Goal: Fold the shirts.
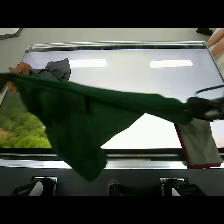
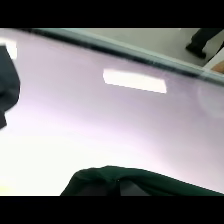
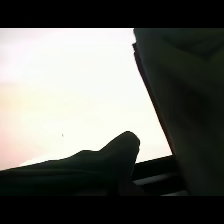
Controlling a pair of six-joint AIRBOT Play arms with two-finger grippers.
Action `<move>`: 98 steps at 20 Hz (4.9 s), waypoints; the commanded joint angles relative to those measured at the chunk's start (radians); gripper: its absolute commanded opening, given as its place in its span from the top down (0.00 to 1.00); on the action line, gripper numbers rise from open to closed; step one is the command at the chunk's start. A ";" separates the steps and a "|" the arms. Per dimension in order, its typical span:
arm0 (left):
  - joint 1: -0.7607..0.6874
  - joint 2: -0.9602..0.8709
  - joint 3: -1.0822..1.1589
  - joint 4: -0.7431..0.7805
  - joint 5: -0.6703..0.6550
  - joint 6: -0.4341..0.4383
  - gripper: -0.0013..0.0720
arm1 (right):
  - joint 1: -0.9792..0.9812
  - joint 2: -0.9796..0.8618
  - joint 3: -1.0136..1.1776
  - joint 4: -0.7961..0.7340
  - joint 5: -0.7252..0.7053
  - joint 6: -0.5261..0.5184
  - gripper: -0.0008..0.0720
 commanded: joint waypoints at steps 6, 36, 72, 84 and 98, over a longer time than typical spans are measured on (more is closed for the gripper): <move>-0.174 -0.445 -0.179 -0.056 0.289 0.158 0.93 | -0.122 -0.488 -0.101 0.414 -0.482 0.103 0.94; 0.114 -0.448 -0.348 0.148 -0.242 0.035 0.01 | -0.039 -0.531 -0.169 0.724 -0.286 -0.299 0.03; -0.081 0.113 0.426 -0.102 0.371 0.107 0.93 | 0.061 -0.086 0.381 0.840 -0.448 -0.305 0.94; -0.082 -0.001 0.272 0.072 0.121 0.059 0.93 | 0.061 -0.224 0.379 0.689 -0.010 -0.180 0.94; -0.195 -0.743 0.013 -0.009 0.161 0.066 0.83 | 0.053 -1.016 0.389 1.002 -0.371 -0.283 0.84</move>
